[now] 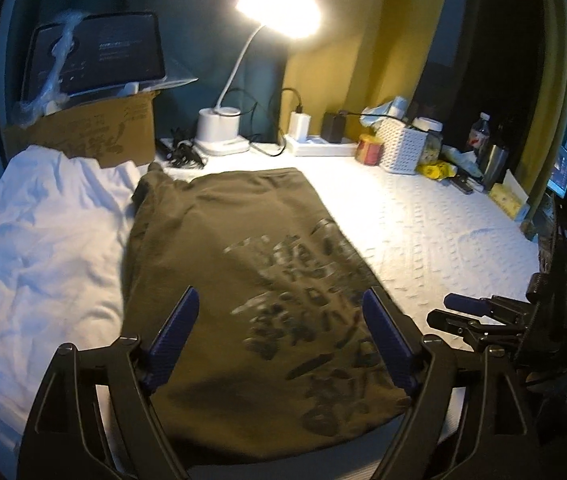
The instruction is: Fold small clothes
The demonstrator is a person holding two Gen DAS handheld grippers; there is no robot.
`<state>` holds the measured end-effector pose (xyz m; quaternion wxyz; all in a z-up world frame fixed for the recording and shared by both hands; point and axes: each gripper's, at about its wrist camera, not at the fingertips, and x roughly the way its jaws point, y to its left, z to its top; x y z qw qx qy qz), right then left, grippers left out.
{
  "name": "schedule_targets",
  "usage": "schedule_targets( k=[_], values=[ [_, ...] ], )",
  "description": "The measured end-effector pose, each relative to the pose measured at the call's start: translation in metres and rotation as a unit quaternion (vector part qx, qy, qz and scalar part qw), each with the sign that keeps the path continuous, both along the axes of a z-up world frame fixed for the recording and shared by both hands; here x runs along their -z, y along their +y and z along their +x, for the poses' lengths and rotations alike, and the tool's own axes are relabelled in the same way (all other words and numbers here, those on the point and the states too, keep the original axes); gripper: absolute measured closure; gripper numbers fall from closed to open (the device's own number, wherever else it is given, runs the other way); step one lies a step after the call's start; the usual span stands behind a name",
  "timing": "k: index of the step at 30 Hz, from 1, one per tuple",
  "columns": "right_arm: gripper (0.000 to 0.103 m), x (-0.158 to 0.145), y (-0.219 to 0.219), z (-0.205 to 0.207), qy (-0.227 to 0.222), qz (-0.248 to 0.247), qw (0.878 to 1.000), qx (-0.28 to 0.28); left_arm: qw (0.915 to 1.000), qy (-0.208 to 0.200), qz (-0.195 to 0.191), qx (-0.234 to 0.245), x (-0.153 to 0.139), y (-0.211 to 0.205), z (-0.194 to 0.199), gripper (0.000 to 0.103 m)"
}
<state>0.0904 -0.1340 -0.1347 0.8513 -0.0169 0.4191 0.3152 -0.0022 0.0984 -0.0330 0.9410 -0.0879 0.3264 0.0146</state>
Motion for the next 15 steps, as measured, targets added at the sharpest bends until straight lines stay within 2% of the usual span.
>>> schedule_targets(
  k=[5,12,15],
  values=[
    [0.044,-0.015,-0.023,-0.003,-0.015,0.003,1.0,0.022,0.9996,-0.022,0.011,0.012,-0.008,-0.019,0.001,0.02],
    [0.044,-0.04,-0.052,-0.007,-0.05,-0.001,0.997,0.05,0.9986,-0.025,0.031,0.035,-0.017,-0.043,0.007,0.02],
    [0.044,-0.048,-0.061,-0.006,-0.062,-0.006,0.996,0.063,0.9976,-0.046,0.03,0.042,-0.023,-0.047,0.006,0.02]
  ],
)
